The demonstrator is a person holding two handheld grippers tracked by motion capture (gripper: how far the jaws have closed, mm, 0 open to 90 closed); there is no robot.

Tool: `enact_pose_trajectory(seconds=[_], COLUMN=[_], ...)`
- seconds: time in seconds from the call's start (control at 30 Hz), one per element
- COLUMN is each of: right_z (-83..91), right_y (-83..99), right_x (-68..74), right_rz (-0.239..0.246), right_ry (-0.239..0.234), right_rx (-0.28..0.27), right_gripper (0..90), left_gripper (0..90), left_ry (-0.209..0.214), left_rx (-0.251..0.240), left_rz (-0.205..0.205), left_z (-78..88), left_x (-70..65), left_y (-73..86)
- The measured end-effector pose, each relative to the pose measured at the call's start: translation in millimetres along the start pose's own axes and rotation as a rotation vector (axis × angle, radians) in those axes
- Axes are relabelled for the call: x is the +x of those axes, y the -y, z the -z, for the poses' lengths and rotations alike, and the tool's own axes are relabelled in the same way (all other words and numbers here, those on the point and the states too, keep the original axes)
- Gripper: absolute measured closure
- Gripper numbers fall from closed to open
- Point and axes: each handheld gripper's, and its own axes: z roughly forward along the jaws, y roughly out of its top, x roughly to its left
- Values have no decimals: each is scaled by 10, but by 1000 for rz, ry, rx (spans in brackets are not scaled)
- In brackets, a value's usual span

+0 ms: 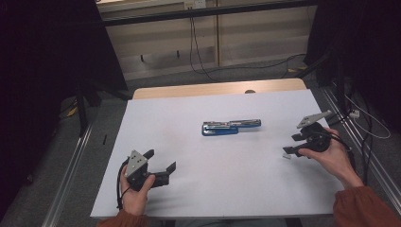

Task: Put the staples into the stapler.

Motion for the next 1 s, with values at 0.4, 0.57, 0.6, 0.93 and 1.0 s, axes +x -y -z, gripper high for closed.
enact_pose_trajectory(seconds=[0.4, 0.57, 0.6, 0.93, 1.0], right_z=[-39, -72, -73, -136, -141], right_y=[30, 9, 0, -14, -12], right_x=[26, 56, 56, 88, 85], right_rz=[68, 64, 65, 100, 100], right_ry=[-36, -73, -77, -73, -70], right_rx=[101, 147, 150, 190, 191], right_gripper=[543, 599, 608, 676, 677], left_gripper=[46, 46, 46, 46, 46], left_ry=[3, 6, 5, 7, 8], left_rx=[5, 11, 13, 11, 9], left_rz=[-4, 1, 2, 1, 5], left_z=[-8, -18, -21, -18, -20], left_x=[-1, 1, 3, 2, 3], left_y=[0, 7, 8, 6, 7])
